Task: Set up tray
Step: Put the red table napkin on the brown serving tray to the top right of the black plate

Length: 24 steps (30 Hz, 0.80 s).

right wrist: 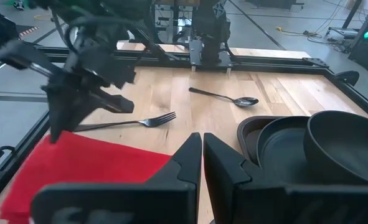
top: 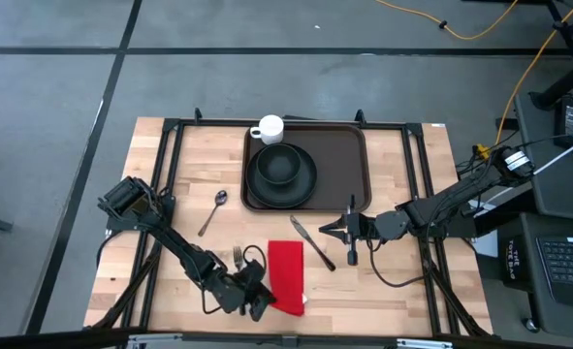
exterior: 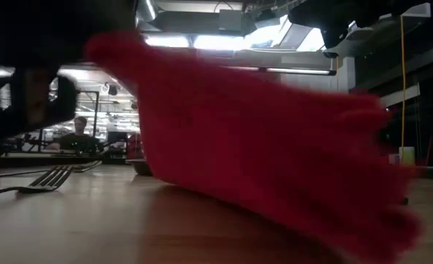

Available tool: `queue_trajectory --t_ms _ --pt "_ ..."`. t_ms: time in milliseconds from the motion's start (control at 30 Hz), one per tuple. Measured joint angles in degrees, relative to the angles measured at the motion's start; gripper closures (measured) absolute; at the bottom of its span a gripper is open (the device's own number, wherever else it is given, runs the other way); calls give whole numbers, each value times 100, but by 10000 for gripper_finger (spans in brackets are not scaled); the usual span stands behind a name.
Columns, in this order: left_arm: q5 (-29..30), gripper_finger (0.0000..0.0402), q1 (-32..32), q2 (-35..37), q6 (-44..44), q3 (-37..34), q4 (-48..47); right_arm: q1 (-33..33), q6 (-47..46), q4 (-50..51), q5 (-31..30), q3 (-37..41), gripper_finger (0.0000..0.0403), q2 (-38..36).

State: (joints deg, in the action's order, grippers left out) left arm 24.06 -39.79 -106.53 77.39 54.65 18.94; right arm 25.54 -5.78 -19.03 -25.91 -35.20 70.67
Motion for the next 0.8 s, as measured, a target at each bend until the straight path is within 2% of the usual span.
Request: queue_trajectory --t_ms 133,433,633,800 --pt "172 399 -2 8 -289 7 424 0 0 -3 0 0 380 0" --pt "638 400 2 8 -427 7 576 16 42 -318 6 2 380 -2" --pt "978 400 58 10 -535 7 681 144 154 -299 732 1 380 -4" --pt "974 400 236 10 -533 7 681 616 203 222 328 -206 389 22"
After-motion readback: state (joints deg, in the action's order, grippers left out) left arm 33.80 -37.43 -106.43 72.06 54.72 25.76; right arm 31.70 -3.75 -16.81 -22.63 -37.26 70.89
